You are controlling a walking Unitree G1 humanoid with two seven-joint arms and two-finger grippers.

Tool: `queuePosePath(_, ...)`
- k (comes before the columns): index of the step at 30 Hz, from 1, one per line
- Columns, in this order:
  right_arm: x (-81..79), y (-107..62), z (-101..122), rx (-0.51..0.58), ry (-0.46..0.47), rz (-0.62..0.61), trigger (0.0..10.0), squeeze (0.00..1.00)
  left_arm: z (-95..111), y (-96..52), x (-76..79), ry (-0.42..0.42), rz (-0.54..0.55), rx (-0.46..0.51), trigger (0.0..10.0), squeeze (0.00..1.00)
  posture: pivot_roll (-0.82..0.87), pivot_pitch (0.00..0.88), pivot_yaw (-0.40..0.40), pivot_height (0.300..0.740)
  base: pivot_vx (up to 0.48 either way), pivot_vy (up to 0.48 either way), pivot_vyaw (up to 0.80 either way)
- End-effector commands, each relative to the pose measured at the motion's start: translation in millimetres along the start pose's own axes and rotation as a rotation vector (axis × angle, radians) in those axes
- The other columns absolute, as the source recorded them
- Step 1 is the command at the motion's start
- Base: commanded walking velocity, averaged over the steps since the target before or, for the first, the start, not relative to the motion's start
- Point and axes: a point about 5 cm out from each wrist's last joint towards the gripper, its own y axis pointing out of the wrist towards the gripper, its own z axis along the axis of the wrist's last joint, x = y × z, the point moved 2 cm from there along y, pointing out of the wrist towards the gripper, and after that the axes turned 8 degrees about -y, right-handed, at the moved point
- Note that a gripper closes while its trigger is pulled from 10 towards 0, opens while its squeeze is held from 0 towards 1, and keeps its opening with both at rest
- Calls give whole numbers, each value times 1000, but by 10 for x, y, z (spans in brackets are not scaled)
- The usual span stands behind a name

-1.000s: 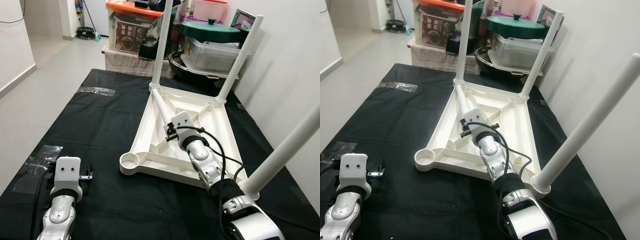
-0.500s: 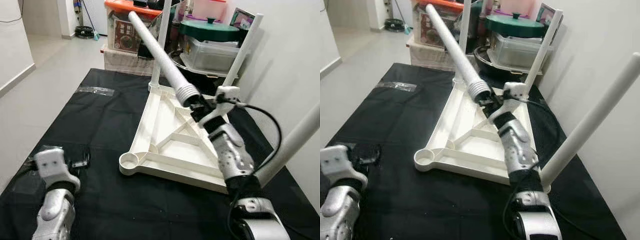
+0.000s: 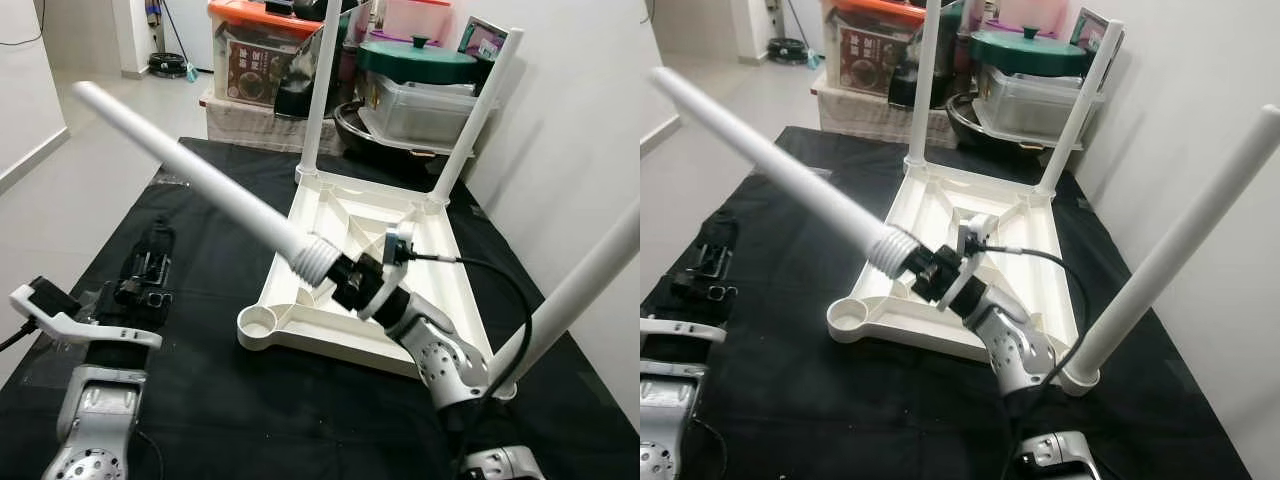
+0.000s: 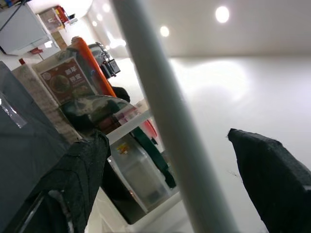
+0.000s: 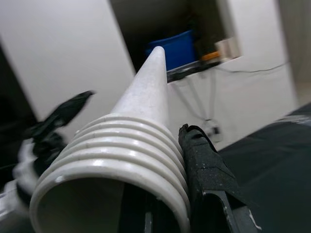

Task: Building children table

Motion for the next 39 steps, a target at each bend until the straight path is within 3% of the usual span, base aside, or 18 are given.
queuePosePath(1, -65, -12, 58, 21, 12, 62, 0, 0, -53, -16, 4, -72, -3, 10, 10000, 0, 82, 0, -155, 740, 0, 0, 0)
queuePosePath(4, -167, -96, 2, -22, 28, 157, 0, 0, -30, -17, 7, -98, -5, 17, 10000, 0, 82, 0, -155, 740, 0, 0, 0)
queuePosePath(7, -280, -270, -178, -154, 46, 270, 0, 0, 42, -23, 30, -157, -26, 35, 10000, 0, 84, 0, -158, 740, 0, 0, 0)
queuePosePath(13, -193, -425, -344, -312, 32, 273, 0, 0, 96, -34, 109, -205, -77, 36, 10000, 0, 88, 0, -164, 740, 0, 0, 0)
queuePosePath(18, -162, -488, -321, -333, 47, 282, 0, 0, 130, -41, 85, -194, -59, 57, 10000, 0, 94, 0, -170, 740, 0, 0, 0)
queuePosePath(19, -157, -501, -307, -333, 50, 287, 0, 0, 155, -48, 91, -198, -70, 71, 0, 0, 94, 0, -170, 740, 0, 0, 0)
queuePosePath(33, -26, -582, -283, -360, 24, 271, 0, 0, 275, -97, 67, -198, -65, 147, 0, 0, 95, 0, -171, 740, 0, 0, 0)
queuePosePath(38, 63, -543, -278, -394, -48, 223, 0, 0, 269, -88, 47, -188, -48, 143, 0, 0, 94, 0, -173, 740, 0, 0, 0)
queuePosePath(39, 137, -530, -297, -428, -71, 155, 10000, 0, 267, -78, 61, -187, -53, 138, 0, 0, 94, 0, -174, 740, 0, 0, 0)
